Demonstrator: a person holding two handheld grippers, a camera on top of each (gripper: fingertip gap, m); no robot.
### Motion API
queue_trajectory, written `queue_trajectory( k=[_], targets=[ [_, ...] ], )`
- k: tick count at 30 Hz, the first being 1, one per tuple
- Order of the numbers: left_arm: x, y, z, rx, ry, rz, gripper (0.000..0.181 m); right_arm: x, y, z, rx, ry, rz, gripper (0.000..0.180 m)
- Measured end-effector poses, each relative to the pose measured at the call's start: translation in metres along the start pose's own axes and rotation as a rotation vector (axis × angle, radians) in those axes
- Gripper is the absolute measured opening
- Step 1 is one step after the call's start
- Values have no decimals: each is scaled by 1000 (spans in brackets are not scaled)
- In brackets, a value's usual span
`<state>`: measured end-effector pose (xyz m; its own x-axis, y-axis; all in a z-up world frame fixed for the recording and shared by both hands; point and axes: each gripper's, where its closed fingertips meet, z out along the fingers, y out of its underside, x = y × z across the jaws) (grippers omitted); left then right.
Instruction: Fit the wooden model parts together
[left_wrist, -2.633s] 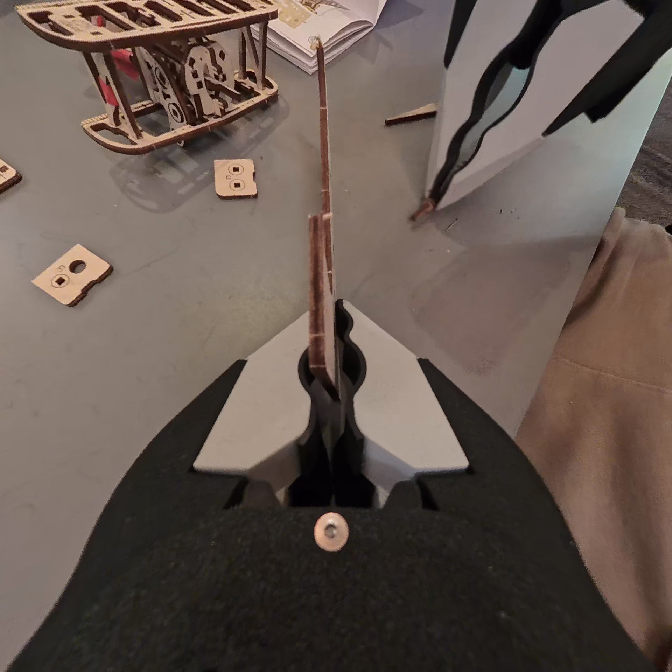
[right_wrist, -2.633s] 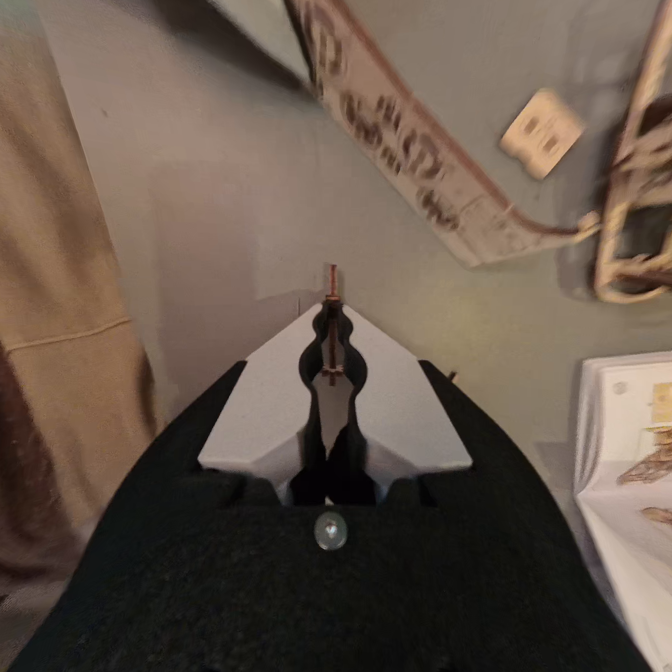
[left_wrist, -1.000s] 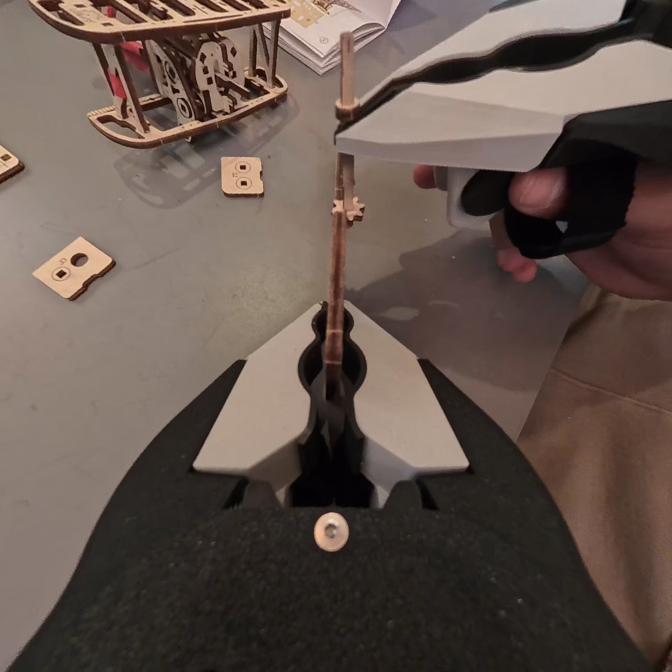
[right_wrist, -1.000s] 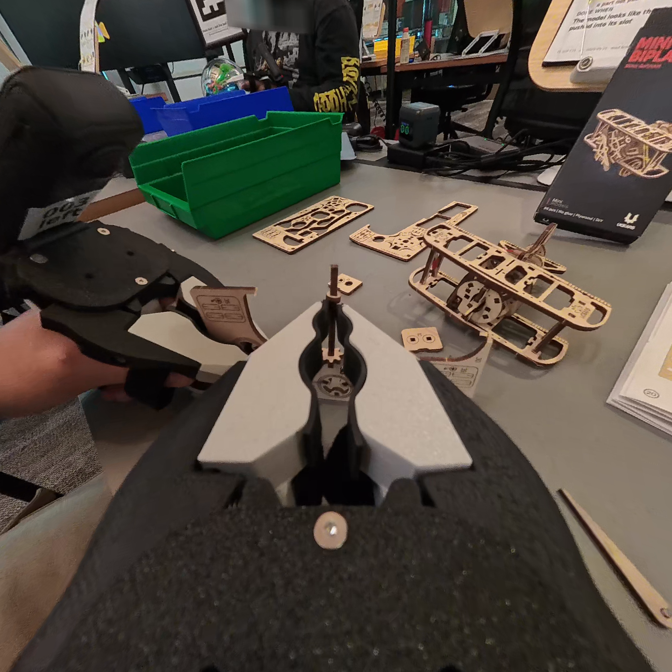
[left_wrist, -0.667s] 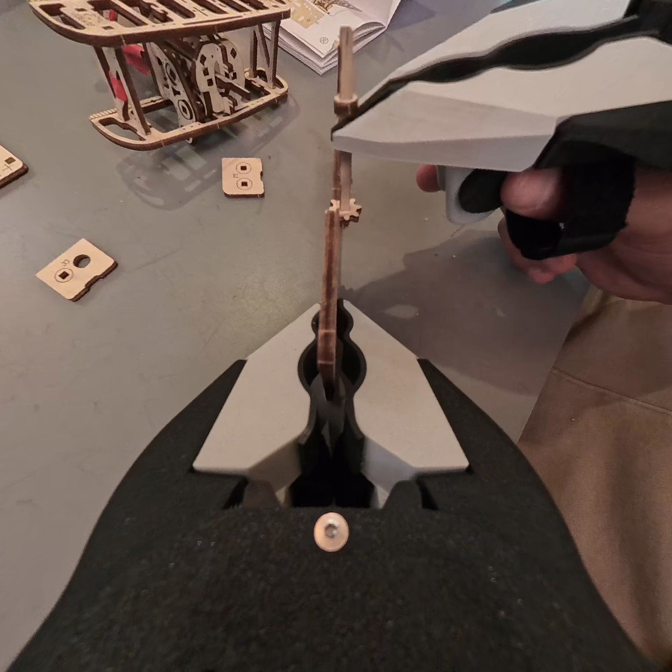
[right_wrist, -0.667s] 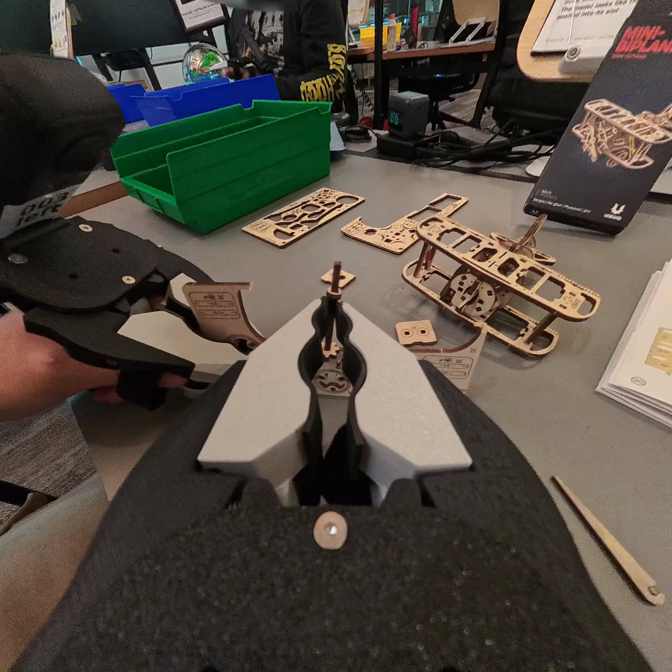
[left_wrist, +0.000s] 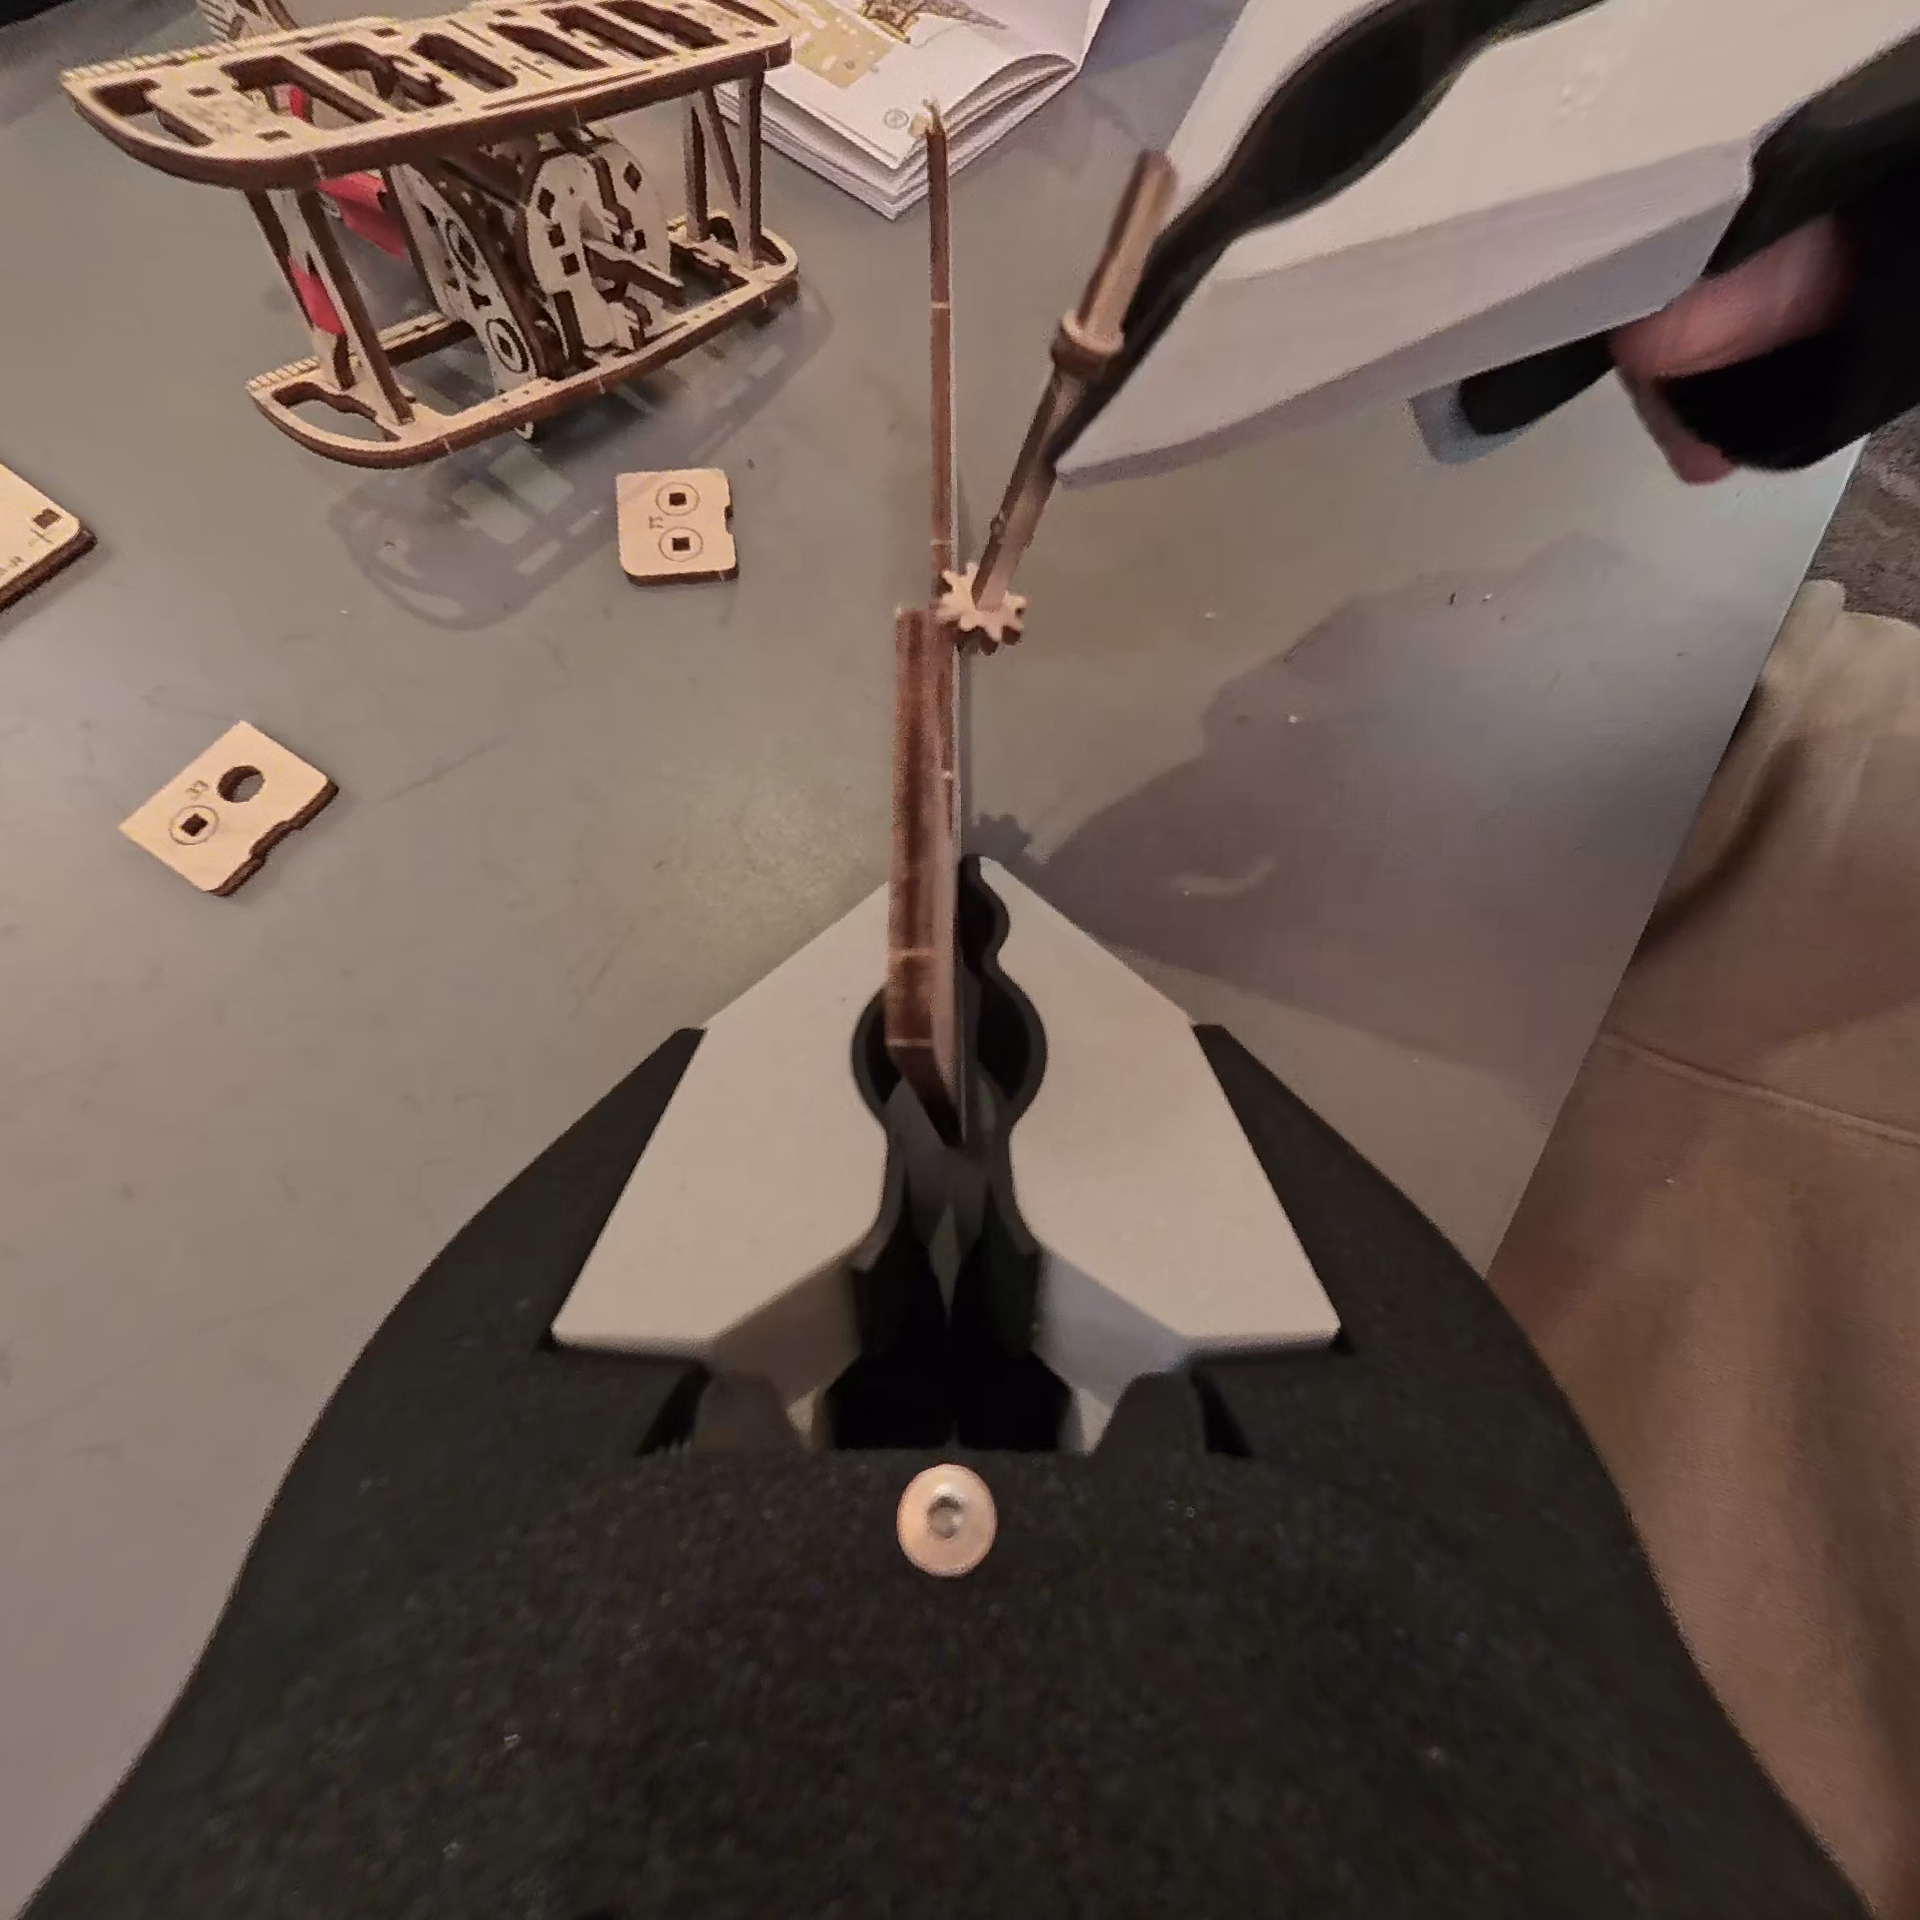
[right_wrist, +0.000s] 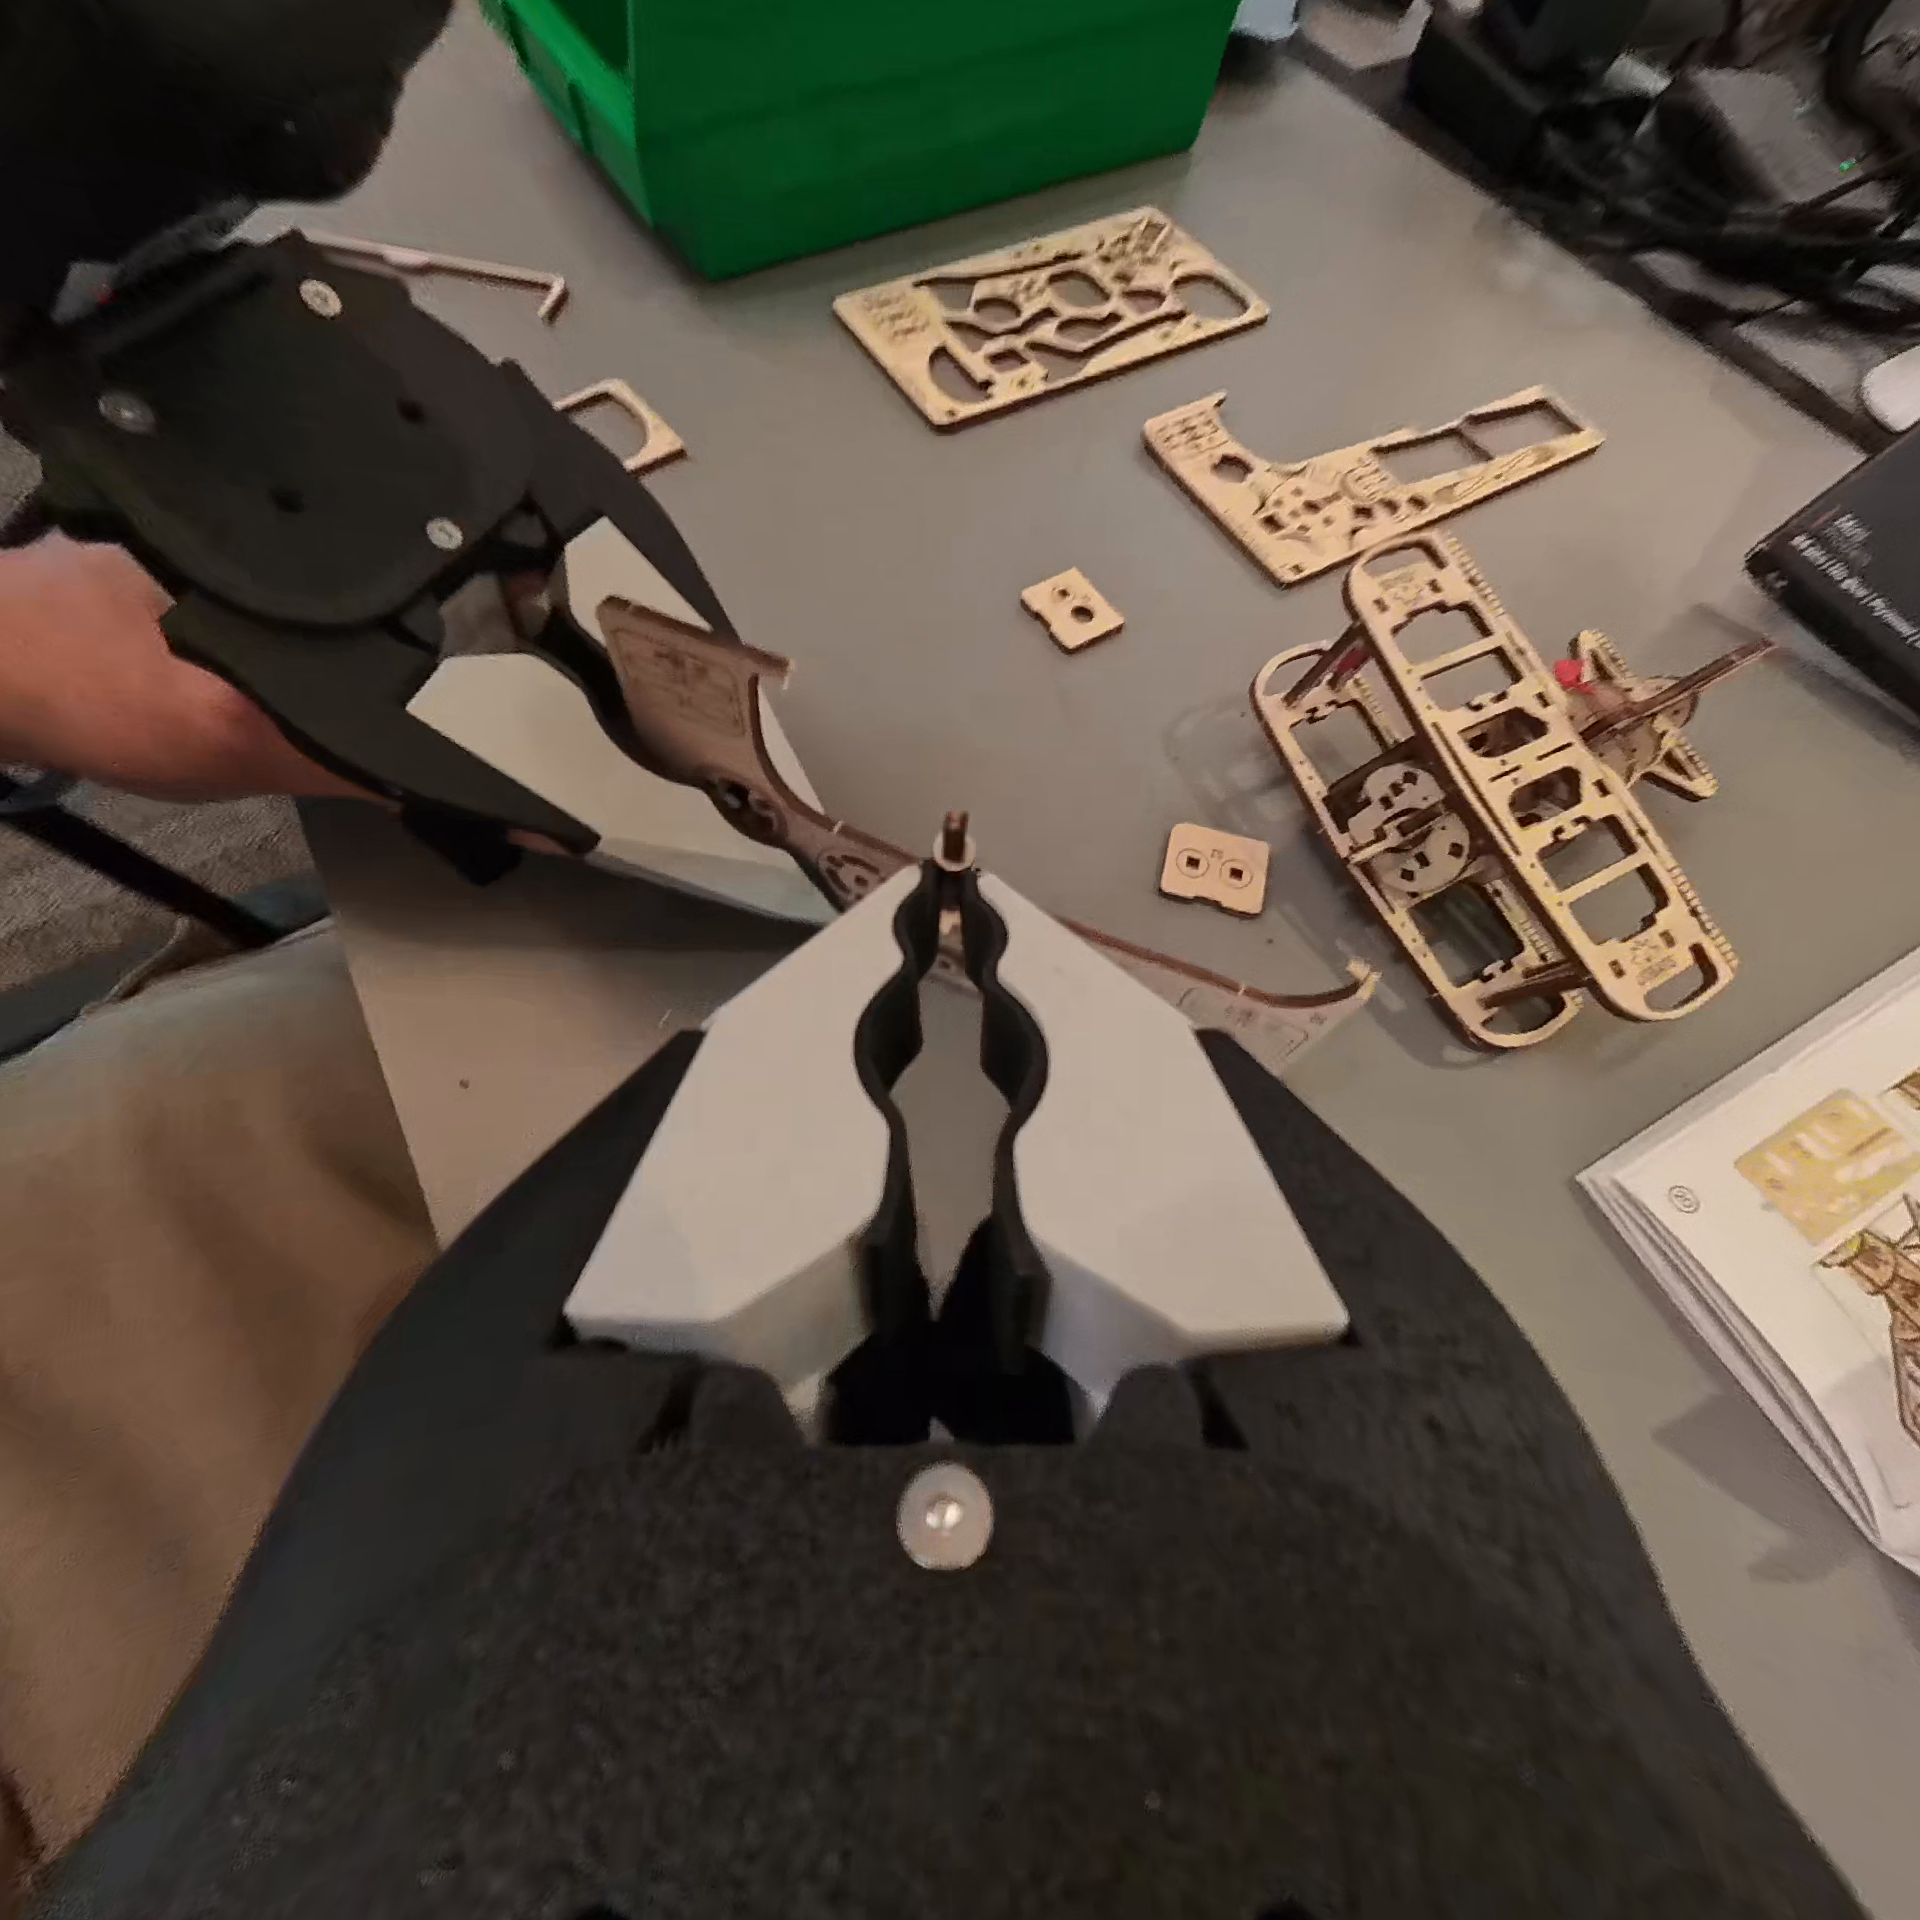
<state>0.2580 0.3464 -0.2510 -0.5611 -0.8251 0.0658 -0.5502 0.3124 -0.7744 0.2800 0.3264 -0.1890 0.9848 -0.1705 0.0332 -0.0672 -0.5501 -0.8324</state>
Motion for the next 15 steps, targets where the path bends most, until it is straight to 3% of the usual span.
queue_trajectory(
  k=[11, 15],
  targets=[
    [2, -1, 1, -1, -155, 219, 2, -4, 19, -5, -332, -65, 108, 0],
    [2, -1, 2, -1, -230, 326, 1, -8, 26, -12, -339, -39, 122, 0]
  ],
)
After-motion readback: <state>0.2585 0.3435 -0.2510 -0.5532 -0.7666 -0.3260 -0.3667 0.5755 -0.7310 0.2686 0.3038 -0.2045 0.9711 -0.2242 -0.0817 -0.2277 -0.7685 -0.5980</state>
